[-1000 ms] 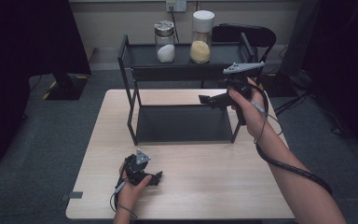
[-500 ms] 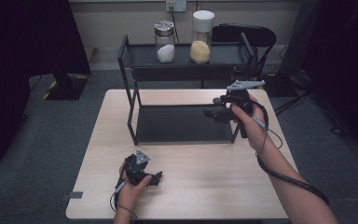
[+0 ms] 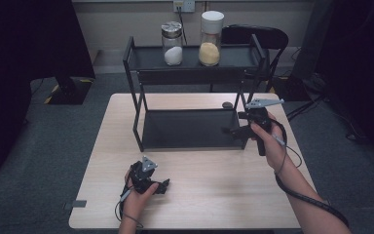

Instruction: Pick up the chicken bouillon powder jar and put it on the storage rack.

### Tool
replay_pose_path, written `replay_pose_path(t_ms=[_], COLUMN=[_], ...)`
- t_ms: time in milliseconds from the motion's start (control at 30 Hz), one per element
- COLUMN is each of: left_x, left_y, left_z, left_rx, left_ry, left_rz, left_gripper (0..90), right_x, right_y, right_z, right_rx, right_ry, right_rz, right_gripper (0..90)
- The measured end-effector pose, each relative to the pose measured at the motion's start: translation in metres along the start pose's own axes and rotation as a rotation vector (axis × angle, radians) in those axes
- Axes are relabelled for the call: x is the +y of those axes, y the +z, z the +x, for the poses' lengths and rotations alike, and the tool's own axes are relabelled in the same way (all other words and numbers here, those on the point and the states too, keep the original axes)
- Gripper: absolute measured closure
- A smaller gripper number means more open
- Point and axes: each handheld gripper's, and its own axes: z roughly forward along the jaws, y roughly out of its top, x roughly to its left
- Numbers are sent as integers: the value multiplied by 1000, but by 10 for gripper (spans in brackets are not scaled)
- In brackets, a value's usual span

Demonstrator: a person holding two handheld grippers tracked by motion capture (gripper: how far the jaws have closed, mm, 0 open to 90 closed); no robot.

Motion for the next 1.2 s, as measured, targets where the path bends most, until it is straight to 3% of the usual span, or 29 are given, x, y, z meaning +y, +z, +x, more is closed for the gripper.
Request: replay_pose_path(t_ms=[333,767,1200], left_x=[0,0,0], left_y=[0,0,0], left_z=[0,0,0], left_rx=[0,0,0], left_ry=[-1,-1,-1], left_rz=[0,0,0], left_gripper=[0,0,0], right_x=[-25,-56,-86], right_y=[-10,-17,-19], right_z=[-2,2,-1], right_rx=[-10,-30,-22], right_ry=[2,-45,-35], right_rz=[-6,56,94], right_gripper=[14,11,11])
